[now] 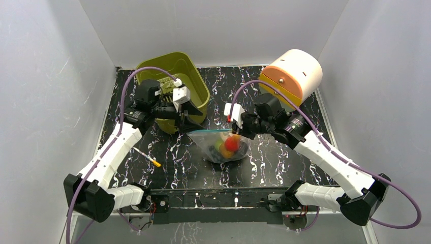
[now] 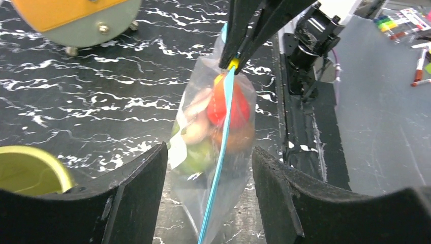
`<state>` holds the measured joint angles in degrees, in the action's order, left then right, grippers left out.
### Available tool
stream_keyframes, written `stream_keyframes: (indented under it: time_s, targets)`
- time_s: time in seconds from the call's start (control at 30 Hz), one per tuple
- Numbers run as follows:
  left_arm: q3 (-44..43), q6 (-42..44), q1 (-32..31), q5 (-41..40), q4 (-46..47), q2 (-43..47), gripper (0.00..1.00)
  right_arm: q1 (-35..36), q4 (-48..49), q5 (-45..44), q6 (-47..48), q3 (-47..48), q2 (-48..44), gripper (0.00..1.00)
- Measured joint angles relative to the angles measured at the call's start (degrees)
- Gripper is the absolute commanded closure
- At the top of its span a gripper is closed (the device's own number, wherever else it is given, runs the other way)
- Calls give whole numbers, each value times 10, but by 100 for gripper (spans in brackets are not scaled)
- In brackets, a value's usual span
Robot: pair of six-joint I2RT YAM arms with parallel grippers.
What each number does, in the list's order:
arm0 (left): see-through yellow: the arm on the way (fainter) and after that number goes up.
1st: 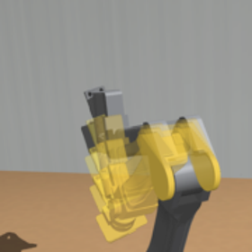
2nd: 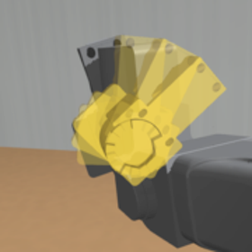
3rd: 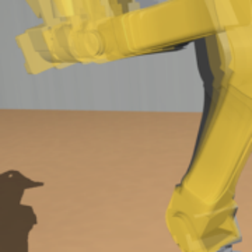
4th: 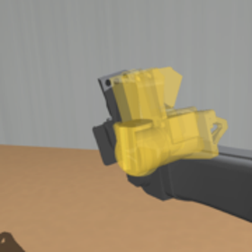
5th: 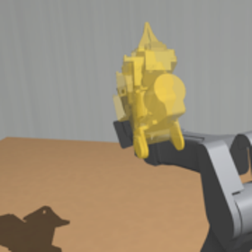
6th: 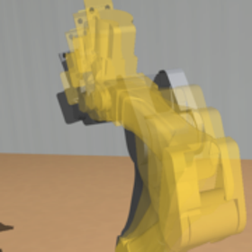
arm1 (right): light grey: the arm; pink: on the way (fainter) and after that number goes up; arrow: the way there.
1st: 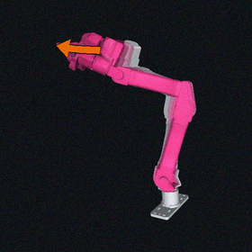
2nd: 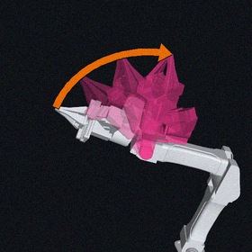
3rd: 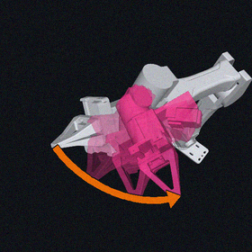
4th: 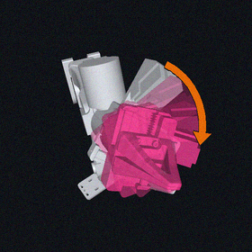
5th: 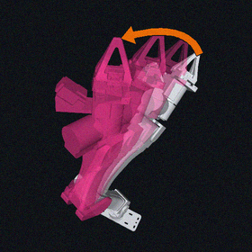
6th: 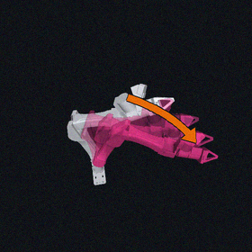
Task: Place the food in the zip-top bag and seal the zipper
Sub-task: Zip the zipper food storage bag at the center of the board.
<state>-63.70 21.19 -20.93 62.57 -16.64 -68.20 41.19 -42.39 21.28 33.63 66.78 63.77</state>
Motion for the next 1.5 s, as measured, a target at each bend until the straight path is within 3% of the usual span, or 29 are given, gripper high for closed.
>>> stream_keyframes:
  time_s: [0.27,0.33,0.37,0.43,0.57,1.0,1.5]
  targets:
    - [19,-17,-82,16,47,-68,42,0,23,29,0,1,7,100]
    - [19,-22,-108,12,66,-89,65,0,34,34,0,1,12,100]
    - [19,-23,-113,10,76,-94,72,0,39,38,-1,1,13,100]
    - [19,-29,-118,8,89,-103,100,0,41,43,-1,1,13,100]
    - [18,-32,-118,5,97,-114,100,0,39,45,-1,1,13,100]
    - [13,9,-122,-96,-1,-54,100,9,-10,-23,-5,-1,-37,100]
    - [12,26,-99,-90,-28,-51,100,8,-46,-77,-17,-1,-64,100]
